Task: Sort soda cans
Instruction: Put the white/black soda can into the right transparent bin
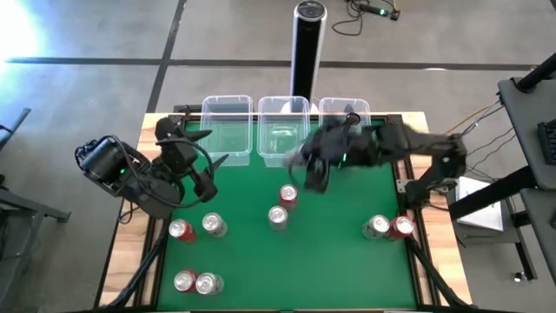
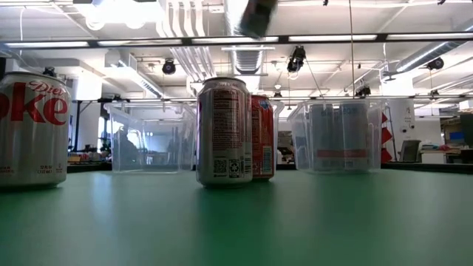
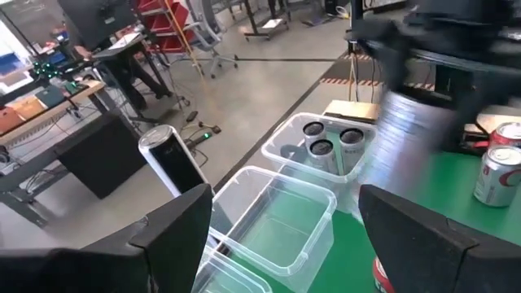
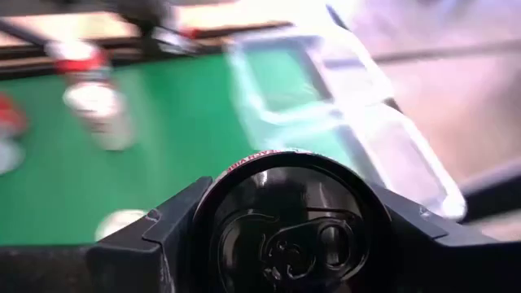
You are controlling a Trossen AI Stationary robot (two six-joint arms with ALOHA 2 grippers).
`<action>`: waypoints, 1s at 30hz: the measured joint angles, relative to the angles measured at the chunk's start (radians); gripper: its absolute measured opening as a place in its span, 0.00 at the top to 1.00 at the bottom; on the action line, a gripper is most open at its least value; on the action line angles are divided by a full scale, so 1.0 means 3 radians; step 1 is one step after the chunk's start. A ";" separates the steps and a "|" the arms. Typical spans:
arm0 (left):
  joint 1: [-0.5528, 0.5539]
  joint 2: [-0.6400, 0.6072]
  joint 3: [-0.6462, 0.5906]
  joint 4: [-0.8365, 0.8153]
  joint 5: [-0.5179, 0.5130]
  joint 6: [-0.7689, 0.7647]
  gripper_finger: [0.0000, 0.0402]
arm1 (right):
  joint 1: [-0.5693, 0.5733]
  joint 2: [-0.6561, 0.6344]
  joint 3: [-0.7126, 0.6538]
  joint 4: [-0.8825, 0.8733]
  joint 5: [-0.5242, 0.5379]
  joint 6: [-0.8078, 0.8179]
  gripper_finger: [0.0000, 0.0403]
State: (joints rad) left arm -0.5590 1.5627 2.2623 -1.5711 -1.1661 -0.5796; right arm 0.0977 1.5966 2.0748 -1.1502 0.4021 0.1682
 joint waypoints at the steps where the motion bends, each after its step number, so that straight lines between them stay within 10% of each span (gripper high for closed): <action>1: 0.0004 0.0009 0.0000 -0.0001 0.0008 -0.0007 0.27 | -0.0125 -0.0091 -0.0109 -0.0006 -0.0001 0.0001 0.39; 10: 0.0106 0.0152 -0.0001 0.0000 0.0016 -0.0138 0.27 | -0.1499 -0.0622 -0.0937 0.0242 0.0009 -0.0294 0.39; 16: 0.0331 0.0215 -0.0001 0.0001 0.0317 -0.0140 0.27 | -0.2226 -0.0491 -0.1142 0.0389 -0.0719 -0.0420 0.38; 30: 0.0520 0.0263 -0.0001 0.0000 0.0460 -0.0144 0.27 | -0.2818 -0.0121 -0.1809 0.0936 -0.1015 -0.0663 0.38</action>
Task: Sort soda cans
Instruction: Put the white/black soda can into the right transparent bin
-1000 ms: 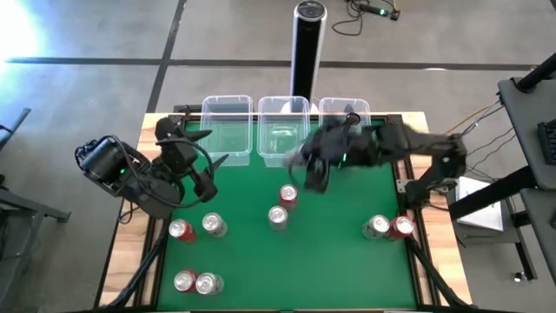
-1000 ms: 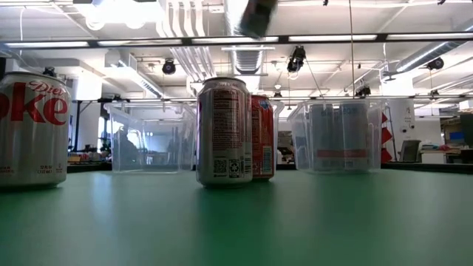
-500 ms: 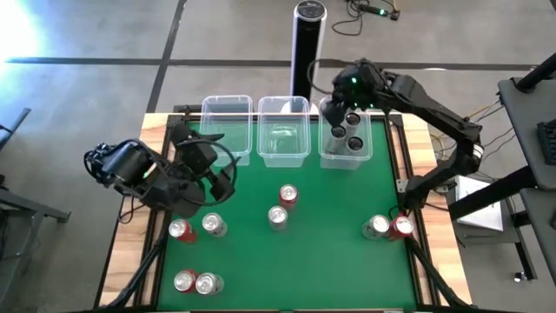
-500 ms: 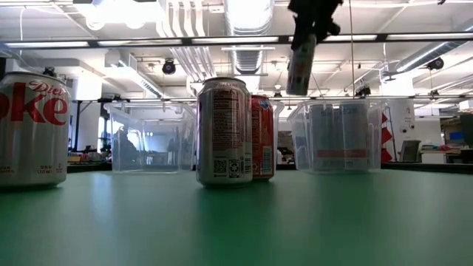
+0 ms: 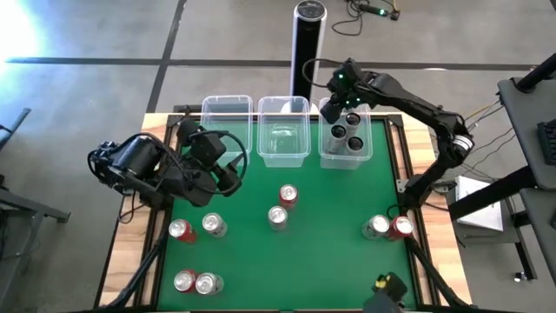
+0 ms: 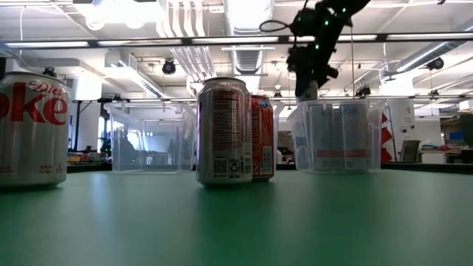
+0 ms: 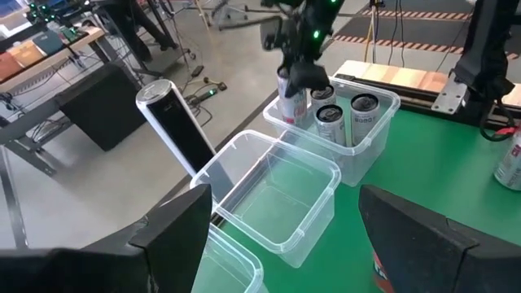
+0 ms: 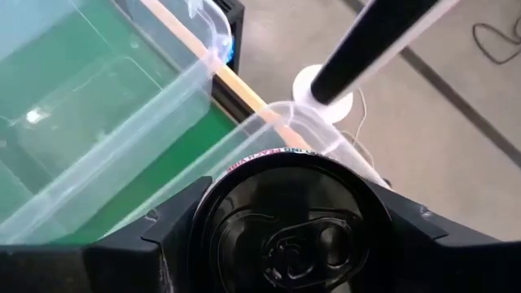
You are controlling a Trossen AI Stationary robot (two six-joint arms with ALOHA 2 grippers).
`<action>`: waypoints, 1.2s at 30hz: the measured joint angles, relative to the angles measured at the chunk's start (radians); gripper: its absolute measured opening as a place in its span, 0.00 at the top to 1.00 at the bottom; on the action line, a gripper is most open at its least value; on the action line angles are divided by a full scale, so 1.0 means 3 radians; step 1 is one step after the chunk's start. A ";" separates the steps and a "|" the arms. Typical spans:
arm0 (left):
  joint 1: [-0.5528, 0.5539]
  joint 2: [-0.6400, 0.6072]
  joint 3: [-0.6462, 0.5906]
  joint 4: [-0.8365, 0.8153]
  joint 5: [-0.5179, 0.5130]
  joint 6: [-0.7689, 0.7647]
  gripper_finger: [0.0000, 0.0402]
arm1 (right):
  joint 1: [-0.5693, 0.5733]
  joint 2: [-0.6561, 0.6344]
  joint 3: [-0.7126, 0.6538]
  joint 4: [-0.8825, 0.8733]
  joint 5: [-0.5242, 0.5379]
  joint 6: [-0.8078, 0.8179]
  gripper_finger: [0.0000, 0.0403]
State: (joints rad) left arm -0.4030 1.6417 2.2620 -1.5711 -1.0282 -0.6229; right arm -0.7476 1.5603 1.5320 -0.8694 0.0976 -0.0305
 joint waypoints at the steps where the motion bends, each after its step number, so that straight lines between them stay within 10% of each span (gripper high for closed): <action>1: 0.0013 0.0000 0.0000 0.0001 -0.0003 0.0003 0.27 | -0.0030 0.0045 -0.0035 0.0026 -0.0002 0.0000 0.38; 24: 0.0079 0.0001 0.0000 0.0000 -0.0004 -0.0085 0.27 | -0.0195 0.0495 -0.0230 0.0207 -0.0089 -0.0030 0.22; 36: 0.0068 0.0001 -0.0001 0.0000 0.0013 -0.0161 0.27 | -0.0002 -0.0438 -0.0232 0.0165 -0.0091 0.0021 0.13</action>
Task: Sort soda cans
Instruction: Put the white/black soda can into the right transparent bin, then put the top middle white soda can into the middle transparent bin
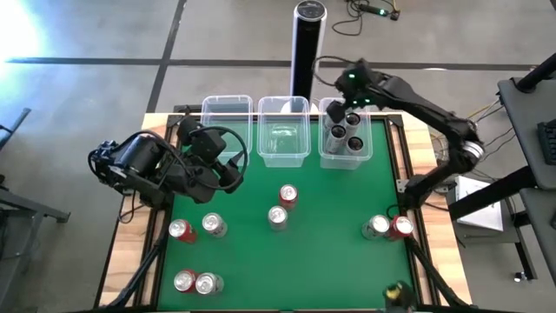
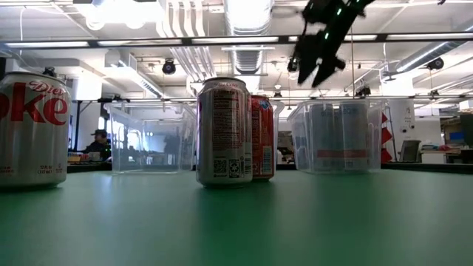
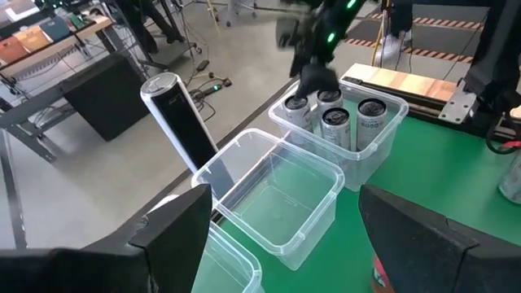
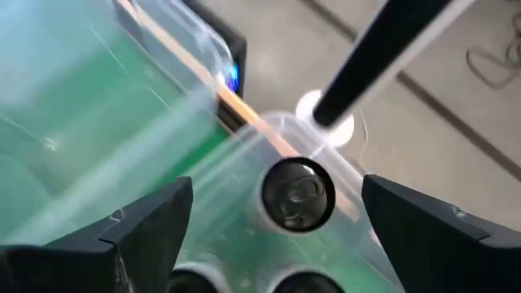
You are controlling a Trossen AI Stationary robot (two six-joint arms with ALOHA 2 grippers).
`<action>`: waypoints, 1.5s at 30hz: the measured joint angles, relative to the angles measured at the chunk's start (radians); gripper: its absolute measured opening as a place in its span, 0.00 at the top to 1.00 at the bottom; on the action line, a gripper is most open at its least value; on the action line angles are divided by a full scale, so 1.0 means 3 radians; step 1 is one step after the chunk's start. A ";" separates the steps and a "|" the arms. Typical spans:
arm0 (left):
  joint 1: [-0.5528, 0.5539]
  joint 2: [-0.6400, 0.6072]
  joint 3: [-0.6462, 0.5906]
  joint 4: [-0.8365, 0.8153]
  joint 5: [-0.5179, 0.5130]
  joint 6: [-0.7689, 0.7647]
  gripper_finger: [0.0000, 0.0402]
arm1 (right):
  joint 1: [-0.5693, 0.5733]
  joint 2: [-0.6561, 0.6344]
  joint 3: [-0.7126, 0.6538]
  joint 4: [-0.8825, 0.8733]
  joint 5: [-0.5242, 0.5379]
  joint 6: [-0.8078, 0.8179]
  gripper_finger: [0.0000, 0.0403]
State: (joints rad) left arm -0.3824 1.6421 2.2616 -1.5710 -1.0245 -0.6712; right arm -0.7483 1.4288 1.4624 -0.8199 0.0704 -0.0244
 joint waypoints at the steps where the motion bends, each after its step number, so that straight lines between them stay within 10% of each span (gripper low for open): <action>1: 0.0000 0.0000 0.0000 0.0004 0.0001 0.0000 0.27 | 0.0052 -0.0112 0.0000 -0.0007 0.0001 0.0031 0.13; 13: -0.0304 0.0087 -0.0005 0.1267 -0.0006 0.0808 0.27 | 0.1637 -0.0891 -0.0041 -0.0043 0.0231 0.0824 0.16; 21: -0.0577 0.0152 -0.0014 0.1805 0.1437 0.1142 0.27 | 0.3207 -0.0625 -0.0047 -0.0045 0.0703 0.1259 0.17; 28: -0.0801 0.0375 -0.0020 0.1807 0.1450 0.1158 0.27 | 0.4130 -0.0127 -0.0047 -0.0153 0.0731 0.1932 0.15; 35: -0.0832 0.0650 -0.0022 0.1803 0.1373 0.1126 0.27 | 0.4297 0.0491 -0.0048 -0.0209 0.1033 0.2356 0.08; 45: -0.0997 0.0605 0.0214 0.0499 0.1686 -0.0108 0.27 | 0.3971 0.1036 0.0195 0.0325 0.0835 0.1267 0.06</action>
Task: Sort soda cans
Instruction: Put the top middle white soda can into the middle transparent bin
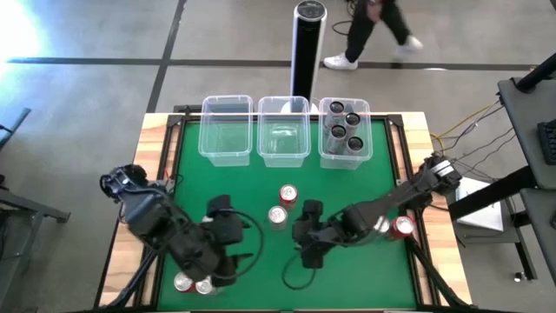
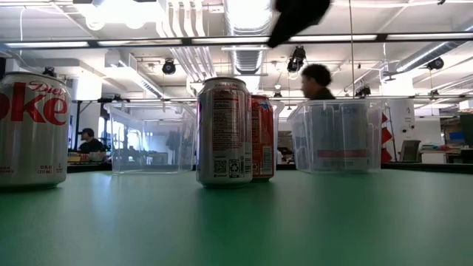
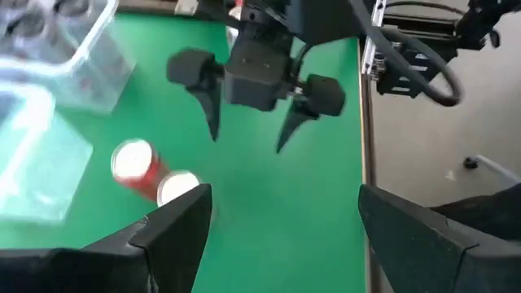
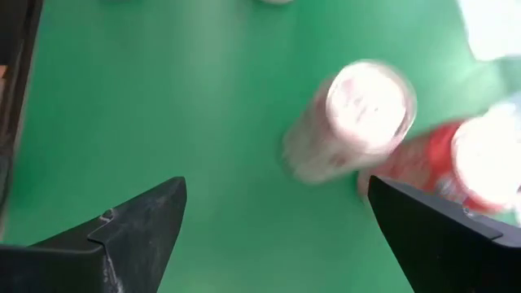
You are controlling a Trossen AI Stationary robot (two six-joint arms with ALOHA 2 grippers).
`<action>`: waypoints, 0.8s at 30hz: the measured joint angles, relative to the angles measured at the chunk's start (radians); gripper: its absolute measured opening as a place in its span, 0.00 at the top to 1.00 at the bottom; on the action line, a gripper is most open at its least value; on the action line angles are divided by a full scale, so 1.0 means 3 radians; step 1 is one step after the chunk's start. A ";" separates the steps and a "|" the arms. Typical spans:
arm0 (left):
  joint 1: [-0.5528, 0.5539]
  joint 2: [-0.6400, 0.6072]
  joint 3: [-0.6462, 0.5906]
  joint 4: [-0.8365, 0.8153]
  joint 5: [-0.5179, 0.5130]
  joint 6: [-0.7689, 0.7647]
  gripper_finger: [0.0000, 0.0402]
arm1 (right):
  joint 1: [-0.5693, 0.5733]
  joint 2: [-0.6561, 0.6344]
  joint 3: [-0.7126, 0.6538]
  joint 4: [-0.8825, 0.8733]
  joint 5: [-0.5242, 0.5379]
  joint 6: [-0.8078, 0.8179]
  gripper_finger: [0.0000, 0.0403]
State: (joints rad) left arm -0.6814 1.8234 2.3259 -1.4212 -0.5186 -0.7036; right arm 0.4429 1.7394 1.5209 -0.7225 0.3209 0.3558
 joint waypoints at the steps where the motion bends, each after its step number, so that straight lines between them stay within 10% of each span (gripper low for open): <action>1: -0.0037 -0.0006 0.0001 -0.0007 -0.0061 -0.0054 0.27 | -0.0052 0.0029 0.0048 0.0058 -0.0021 -0.0073 0.06; 24: -0.0072 0.0027 -0.0178 -0.0505 -0.0430 -0.0757 0.27 | -0.0990 0.0483 0.0272 0.0281 -0.1071 -0.1111 0.06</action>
State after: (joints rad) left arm -0.7028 1.8317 2.2725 -1.5727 -0.6476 -0.9307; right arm 0.1460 1.8843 1.6027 -0.6383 -0.0003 0.0226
